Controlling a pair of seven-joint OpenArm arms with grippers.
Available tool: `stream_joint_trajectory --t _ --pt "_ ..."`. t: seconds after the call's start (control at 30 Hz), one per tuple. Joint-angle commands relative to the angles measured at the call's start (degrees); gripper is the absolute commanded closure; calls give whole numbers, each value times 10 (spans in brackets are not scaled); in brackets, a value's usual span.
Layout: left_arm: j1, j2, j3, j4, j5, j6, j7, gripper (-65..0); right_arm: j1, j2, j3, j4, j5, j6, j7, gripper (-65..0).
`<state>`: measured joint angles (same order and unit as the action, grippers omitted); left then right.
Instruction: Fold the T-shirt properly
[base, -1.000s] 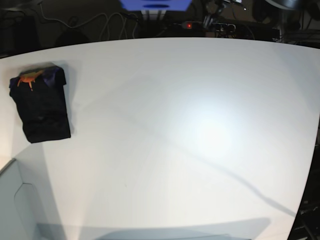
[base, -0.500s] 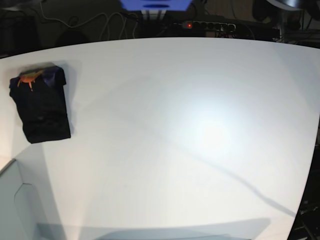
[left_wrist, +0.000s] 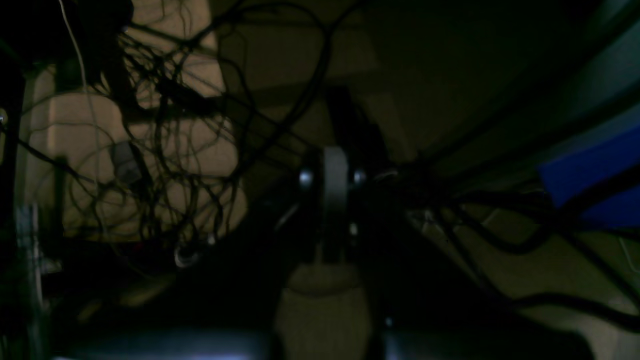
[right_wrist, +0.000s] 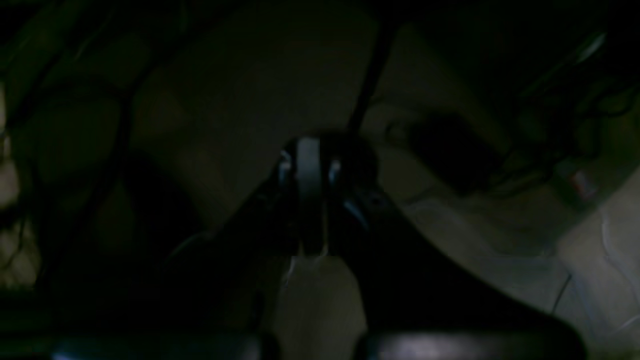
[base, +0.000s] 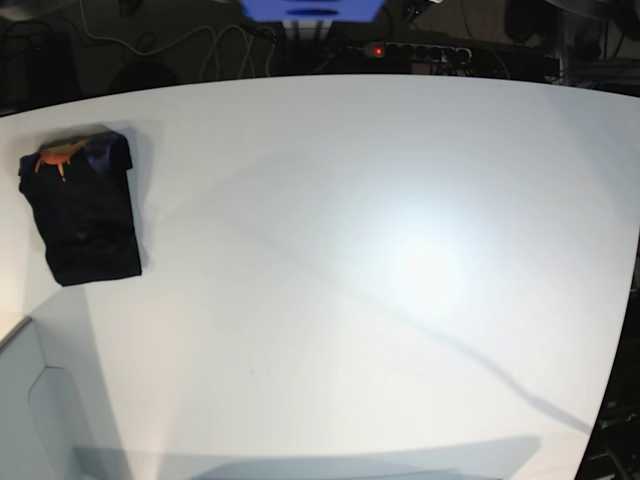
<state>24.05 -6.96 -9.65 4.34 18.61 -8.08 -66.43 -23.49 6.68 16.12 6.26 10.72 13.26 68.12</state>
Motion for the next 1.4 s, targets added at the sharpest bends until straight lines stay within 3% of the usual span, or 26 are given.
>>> stream_joint_trajectory --t 0.0,0.13,0.2,0.4,0.5,0.6,0.67,0.83,1.37 --pt "2 -1 0 -4 1 -1 23 -22 0 12 -7 -5 2 2 -12 0" --pt "-26 -1 0 -4 1 -1 180 -22 30 17 -42 -4 2 2 -174 0" --pt "-38 0 0 -4 1 -1 229 -22 45 17 -65 -4 2 2 -259 0" --pt "-67 6 -8 -4 -3 -1 322 -22 78 15 -156 -4 2 2 -438 0" --pt "-77 11 -50 -4 -42 -5 356 -22 92 15 -227 -4 5 0 -510 0" --pt "-93 16 -63 -4 -73 -7 393 -22 111 14 -241 -3 6 -1 -586 0" --pt "-101 18 -63 -4 -84 -7 413 -22 120 14 -241 -3 7 -1 -610 0" --pt "-117 27 -63 -4 -84 -7 441 -22 126 4 -246 2 3 -1 -606 0" --pt "-124 30 -67 -4 -85 -1 441 -23 132 -6 -272 57 3 -1 -603 0"
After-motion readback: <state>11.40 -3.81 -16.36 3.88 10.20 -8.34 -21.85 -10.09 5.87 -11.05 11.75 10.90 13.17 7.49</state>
